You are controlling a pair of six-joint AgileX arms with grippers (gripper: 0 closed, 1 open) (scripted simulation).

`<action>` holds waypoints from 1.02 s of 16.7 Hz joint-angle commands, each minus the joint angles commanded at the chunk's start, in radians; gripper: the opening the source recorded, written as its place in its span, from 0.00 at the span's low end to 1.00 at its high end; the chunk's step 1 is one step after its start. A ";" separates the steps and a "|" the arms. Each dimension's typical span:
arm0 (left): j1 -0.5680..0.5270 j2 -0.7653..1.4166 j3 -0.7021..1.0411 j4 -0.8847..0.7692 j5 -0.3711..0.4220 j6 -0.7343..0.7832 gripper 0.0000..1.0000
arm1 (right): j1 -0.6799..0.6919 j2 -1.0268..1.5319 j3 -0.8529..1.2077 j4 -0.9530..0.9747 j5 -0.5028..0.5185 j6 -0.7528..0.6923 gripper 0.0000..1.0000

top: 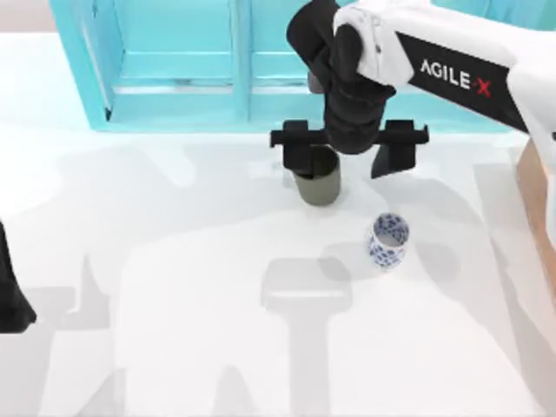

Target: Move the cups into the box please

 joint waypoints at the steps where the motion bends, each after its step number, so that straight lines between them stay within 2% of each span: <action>1: 0.000 0.000 0.000 0.000 0.000 0.000 1.00 | 0.000 0.000 0.000 0.000 0.000 0.000 0.55; 8: 0.000 0.000 0.000 0.000 0.000 0.000 1.00 | 0.000 0.000 0.000 0.000 0.000 0.000 0.02; 17: 0.000 0.000 0.000 0.000 0.000 0.000 1.00 | 0.004 -0.001 -0.001 0.000 0.000 0.001 0.00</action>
